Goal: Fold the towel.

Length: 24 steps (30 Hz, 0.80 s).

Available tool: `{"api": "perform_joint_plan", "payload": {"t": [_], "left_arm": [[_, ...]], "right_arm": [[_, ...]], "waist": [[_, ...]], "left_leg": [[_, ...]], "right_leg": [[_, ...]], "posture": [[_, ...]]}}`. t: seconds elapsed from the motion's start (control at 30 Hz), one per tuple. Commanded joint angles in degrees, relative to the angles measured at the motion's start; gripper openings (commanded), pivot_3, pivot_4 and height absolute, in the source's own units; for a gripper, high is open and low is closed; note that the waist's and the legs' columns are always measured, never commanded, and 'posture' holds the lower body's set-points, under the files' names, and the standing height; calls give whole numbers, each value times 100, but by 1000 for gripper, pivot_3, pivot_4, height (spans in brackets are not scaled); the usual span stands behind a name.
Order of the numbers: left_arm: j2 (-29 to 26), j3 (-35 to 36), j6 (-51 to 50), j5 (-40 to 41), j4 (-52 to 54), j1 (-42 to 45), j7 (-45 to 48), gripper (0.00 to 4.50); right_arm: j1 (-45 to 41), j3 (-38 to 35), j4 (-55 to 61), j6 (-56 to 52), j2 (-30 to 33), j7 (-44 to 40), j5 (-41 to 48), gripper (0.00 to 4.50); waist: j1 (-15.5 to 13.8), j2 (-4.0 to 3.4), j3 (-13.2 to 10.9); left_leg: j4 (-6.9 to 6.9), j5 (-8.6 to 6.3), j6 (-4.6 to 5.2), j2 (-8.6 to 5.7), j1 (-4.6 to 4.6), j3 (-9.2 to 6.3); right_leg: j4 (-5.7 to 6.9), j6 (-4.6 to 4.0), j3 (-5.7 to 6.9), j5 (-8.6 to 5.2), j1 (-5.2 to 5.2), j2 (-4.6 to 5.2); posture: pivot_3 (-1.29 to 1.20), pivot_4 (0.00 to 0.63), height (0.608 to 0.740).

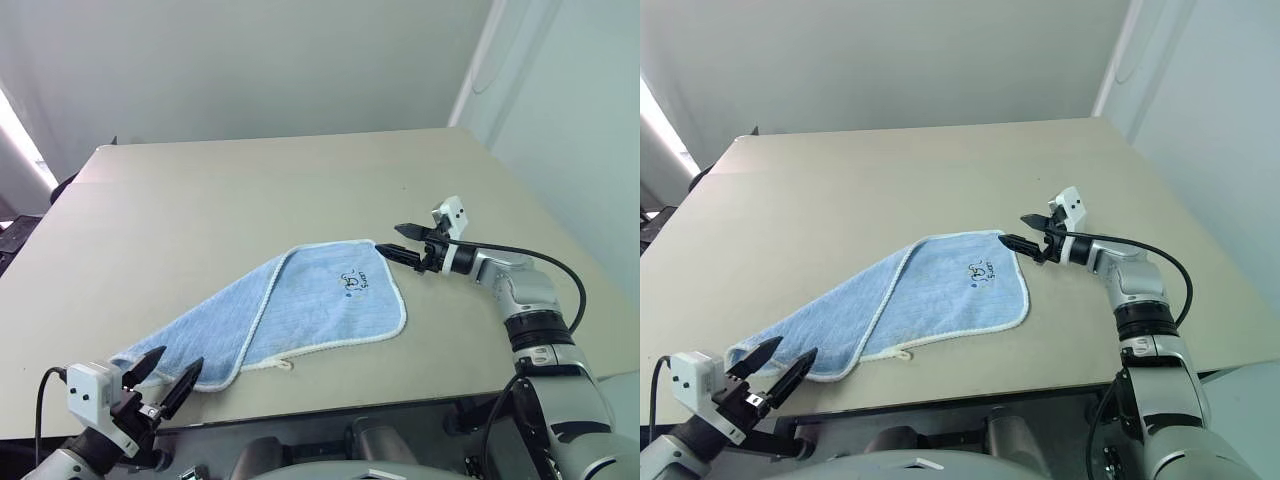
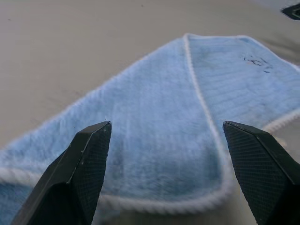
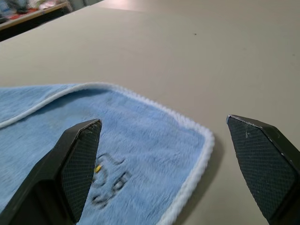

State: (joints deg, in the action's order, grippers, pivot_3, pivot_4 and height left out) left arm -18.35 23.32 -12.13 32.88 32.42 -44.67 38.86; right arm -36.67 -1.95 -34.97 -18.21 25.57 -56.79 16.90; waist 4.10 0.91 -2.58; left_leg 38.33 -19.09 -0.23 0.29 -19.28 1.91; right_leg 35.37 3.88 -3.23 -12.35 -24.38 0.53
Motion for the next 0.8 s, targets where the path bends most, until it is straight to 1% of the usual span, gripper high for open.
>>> {"api": "perform_joint_plan", "payload": {"t": [0.03, 0.2, 0.37, 0.53, 0.6, 0.7, 0.8], "left_arm": [[31, -52, 165, -98, 334, -97, -82, 4023], [12, -151, 226, -233, 417, -169, -99, 4023], [-37, -248, 204, -270, 443, 24, -199, 4023], [-150, -229, 162, -280, 392, 210, -236, 4023], [-206, -209, 143, -267, 391, 266, -233, 4023], [-290, -167, 108, -225, 375, 323, -223, 4023], [-366, -184, 93, -227, 358, 368, -209, 4023]], "right_arm": [[-558, 37, -563, 156, -196, 209, -181, 4476], [-1171, 263, -1636, 230, -539, 434, -591, 4476], [-1667, 329, -2769, 587, -821, 1065, -1021, 4476], [-1892, 376, -3414, 675, -981, 1581, -1344, 4476], [-1883, 417, -3522, 702, -1019, 1617, -1456, 4476], [-1840, 369, -3575, 830, -1078, 1801, -1540, 3862], [-1829, 305, -3579, 900, -1147, 1951, -1560, 2797]], "waist": [[5, -2, -1], [15, -3, -1], [14, -4, -1], [43, -8, 1], [56, -6, 9], [67, -7, 19], [81, -8, 20]], "left_leg": [[0, 0, 0, 0, 0, 0], [0, 0, 0, 0, -3, 1], [0, 0, 0, -2, -6, 1], [0, 0, 0, -2, -6, 0], [0, 0, 0, -2, -6, 1], [0, 0, 0, -2, -2, 0], [0, 0, 0, -2, -2, -2]], "right_leg": [[1, 0, 0, 0, 0, 0], [-2, -11, -1, 6, -2, -1], [-4, -17, -1, 11, -4, 3], [-3, -19, -1, 12, -4, 2], [-2, -18, -2, 13, -2, 2], [-1, -17, -2, 13, 6, 3], [-1, -17, -1, 12, 5, 2]], "posture": [[0, 0, 740], [0, 0, 740], [0, 0, 740], [0, 0, 740], [0, 0, 740], [0, 0, 740], [0, 0, 740]]}}
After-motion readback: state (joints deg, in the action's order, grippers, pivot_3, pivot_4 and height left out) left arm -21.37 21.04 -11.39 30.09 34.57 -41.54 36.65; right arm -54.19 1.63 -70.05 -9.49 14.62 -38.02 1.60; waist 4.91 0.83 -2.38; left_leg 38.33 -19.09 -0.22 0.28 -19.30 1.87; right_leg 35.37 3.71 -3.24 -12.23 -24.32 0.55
